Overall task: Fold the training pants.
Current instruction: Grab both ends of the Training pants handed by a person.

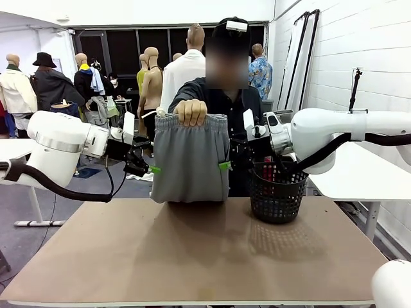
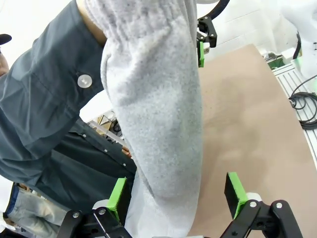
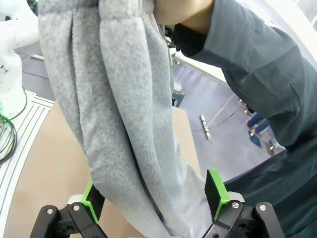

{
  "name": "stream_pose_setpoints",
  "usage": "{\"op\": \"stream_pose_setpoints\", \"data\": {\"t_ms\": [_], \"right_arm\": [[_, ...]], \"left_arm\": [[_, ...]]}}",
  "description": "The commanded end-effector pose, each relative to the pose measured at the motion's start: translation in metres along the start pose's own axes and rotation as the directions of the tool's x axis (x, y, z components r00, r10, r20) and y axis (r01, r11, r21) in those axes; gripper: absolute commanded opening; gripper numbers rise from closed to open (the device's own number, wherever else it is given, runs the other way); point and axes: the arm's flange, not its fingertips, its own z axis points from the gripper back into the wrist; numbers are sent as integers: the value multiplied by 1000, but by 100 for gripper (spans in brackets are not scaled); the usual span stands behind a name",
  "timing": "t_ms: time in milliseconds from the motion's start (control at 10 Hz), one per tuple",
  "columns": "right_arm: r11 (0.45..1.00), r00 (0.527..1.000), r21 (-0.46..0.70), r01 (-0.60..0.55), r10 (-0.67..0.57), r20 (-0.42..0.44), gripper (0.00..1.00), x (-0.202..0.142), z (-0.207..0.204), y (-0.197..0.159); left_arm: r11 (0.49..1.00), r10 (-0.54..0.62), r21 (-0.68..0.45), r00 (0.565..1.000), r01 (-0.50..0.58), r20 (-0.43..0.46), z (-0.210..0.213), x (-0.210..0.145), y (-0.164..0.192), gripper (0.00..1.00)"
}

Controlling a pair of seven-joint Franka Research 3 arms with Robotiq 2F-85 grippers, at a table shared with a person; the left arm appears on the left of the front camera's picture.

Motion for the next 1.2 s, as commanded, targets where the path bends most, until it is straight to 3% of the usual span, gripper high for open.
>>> {"op": "stream_pose_setpoints", "data": {"t_ms": [0, 500, 1100], "right_arm": [[1000, 1000, 11, 16, -16, 9, 100, 4, -9, -7], [1000, 1000, 13, 20, -20, 19, 100, 10, -12, -7], [1000, 999, 12, 22, -22, 48, 100, 12, -11, -6]], "left_arm": [[1000, -18, 7, 999, 18, 40, -1, -1, 7, 100], [999, -39, 35, 992, 35, 124, -4, 4, 11, 100], [999, 23, 43, 972, -34, 232, -16, 5, 23, 100]]}}
